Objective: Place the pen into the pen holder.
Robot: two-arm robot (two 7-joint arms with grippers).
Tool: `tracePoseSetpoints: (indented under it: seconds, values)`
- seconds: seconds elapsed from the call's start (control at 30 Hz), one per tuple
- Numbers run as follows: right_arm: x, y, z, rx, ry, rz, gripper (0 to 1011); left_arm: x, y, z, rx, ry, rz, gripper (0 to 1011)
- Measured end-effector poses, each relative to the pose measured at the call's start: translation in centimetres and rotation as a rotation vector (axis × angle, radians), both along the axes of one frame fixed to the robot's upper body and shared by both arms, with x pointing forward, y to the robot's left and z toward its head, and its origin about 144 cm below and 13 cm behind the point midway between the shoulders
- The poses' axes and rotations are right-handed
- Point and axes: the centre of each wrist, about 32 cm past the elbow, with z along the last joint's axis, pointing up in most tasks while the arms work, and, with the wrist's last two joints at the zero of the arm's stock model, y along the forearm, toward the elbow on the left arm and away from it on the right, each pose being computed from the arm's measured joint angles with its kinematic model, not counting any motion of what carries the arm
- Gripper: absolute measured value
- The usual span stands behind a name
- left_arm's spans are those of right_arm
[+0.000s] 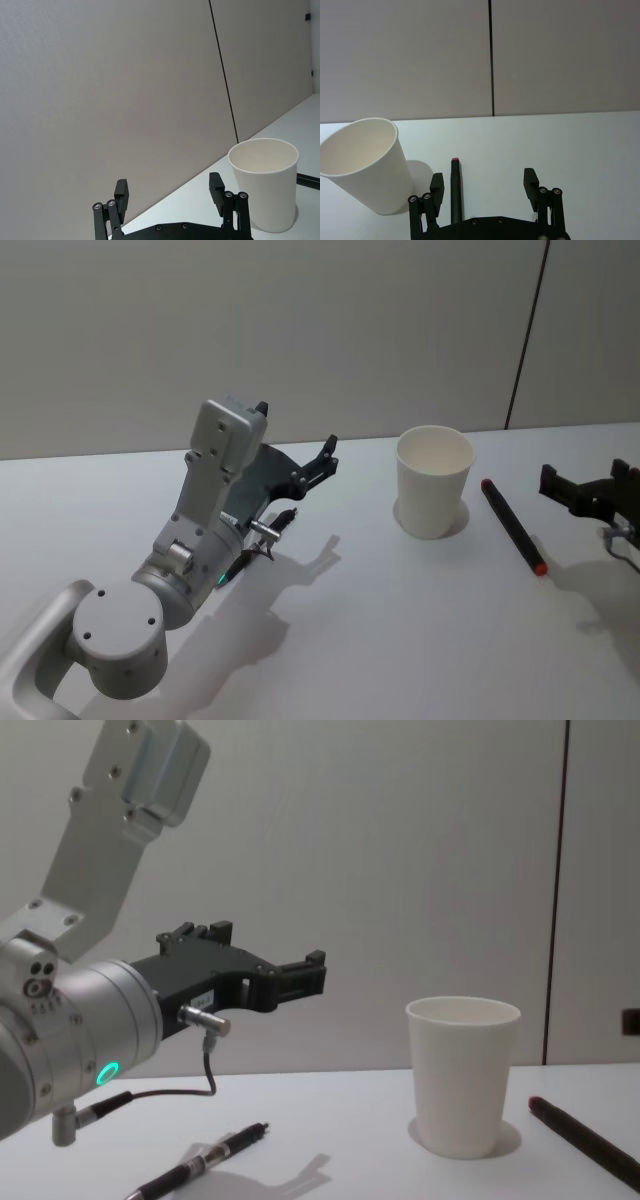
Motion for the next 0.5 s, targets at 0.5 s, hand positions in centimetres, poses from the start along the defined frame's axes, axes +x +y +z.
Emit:
tracePoseSetpoints:
  seconds: [0.5]
  values:
    - [2.2, 2.0, 0.2, -0.020, 0.128, -0.011, 1002, 0.0, 0.0, 0.0, 0.000, 0.000, 0.000, 1001]
